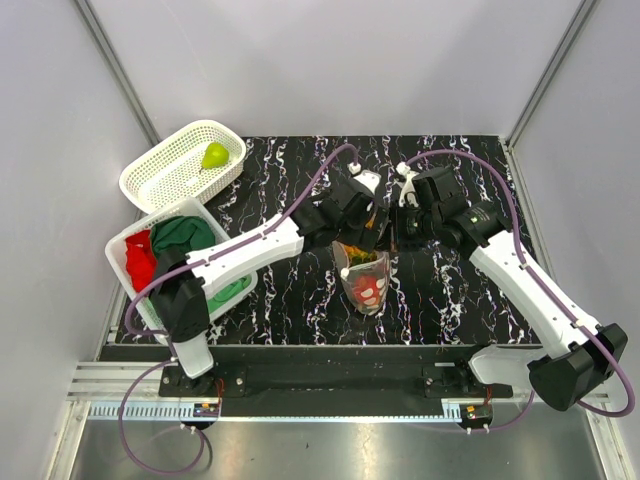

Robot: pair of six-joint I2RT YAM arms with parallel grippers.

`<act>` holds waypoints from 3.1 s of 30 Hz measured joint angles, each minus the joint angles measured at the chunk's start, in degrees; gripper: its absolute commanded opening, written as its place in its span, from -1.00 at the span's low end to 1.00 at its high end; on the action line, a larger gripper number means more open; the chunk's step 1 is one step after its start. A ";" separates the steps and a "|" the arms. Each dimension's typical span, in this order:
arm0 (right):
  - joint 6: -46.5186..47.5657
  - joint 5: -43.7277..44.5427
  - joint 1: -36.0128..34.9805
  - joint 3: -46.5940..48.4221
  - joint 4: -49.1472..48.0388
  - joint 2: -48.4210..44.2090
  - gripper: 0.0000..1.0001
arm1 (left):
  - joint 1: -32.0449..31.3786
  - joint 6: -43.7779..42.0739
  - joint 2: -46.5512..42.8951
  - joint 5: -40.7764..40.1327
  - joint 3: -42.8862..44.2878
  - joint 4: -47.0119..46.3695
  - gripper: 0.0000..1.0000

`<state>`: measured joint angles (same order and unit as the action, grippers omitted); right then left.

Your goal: Open the zip-top bag and remove the fake food

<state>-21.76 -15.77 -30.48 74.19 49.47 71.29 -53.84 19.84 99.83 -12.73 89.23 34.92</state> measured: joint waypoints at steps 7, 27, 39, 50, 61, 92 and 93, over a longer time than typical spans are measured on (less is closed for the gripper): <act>0.55 1.29 0.24 0.00 1.20 0.00 -1.00 | 1.07 4.48 3.96 0.26 5.31 4.13 0.95; 0.04 6.91 0.22 -2.80 1.49 -1.05 -1.00 | 2.08 11.43 13.88 5.73 8.02 -0.98 0.18; -1.25 9.38 0.22 -3.74 1.84 -2.95 -1.00 | 3.58 7.17 13.00 10.49 7.85 -1.22 -1.00; -2.54 10.32 0.22 -4.39 1.20 -3.74 -1.00 | 3.65 3.74 -2.51 10.88 2.16 -3.32 -1.00; -4.15 11.63 0.22 -2.19 0.90 -2.03 -1.00 | 3.50 1.11 -17.40 11.17 -11.67 -13.40 -1.00; -2.89 7.50 0.22 -2.25 -0.76 -1.90 -1.00 | 2.23 2.78 3.50 20.13 8.55 17.00 -0.38; -2.84 7.43 0.22 -2.25 -0.76 -1.90 -1.00 | 2.21 2.49 3.52 20.41 8.70 18.14 -0.30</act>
<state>-24.60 -8.34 -30.26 71.94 48.71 69.38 -51.64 22.33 103.35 7.68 97.93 53.06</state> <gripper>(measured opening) 0.010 0.298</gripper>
